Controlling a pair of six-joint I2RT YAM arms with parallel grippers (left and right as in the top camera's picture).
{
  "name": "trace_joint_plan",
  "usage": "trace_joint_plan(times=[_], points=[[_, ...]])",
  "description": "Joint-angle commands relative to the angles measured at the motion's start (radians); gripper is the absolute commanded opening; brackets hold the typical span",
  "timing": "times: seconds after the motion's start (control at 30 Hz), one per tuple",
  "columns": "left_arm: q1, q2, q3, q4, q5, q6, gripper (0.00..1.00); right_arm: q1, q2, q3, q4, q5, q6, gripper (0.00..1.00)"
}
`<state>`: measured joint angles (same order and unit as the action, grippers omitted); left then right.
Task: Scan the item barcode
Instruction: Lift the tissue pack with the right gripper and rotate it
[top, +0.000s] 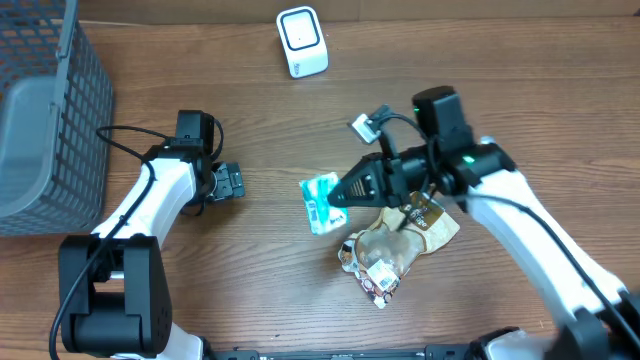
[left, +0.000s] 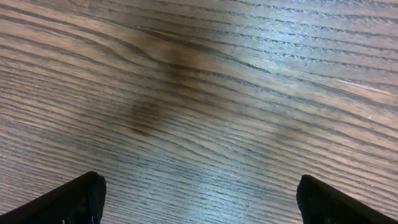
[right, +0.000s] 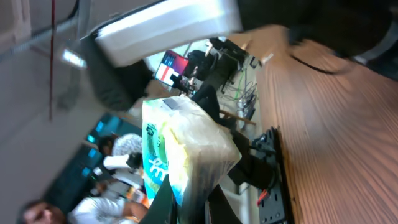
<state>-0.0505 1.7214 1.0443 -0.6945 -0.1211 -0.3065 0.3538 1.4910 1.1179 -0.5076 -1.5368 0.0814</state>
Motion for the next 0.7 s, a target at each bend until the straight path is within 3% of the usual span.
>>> trace_joint_plan(times=[0.0, 0.37, 0.67], points=[[-0.002, -0.006, 0.017, 0.0, -0.016, 0.018, 1.0, -0.002, -0.11, -0.004, 0.005, -0.033, 0.025, 0.04], [-0.002, -0.006, 0.017, 0.0, -0.016, 0.018, 1.0, -0.002, -0.282, -0.004, 0.103, -0.033, 0.181, 0.04], [-0.002, -0.006, 0.017, 0.0, -0.016, 0.018, 1.0, -0.002, -0.293, -0.004, 0.109, -0.033, 0.185, 0.04]])
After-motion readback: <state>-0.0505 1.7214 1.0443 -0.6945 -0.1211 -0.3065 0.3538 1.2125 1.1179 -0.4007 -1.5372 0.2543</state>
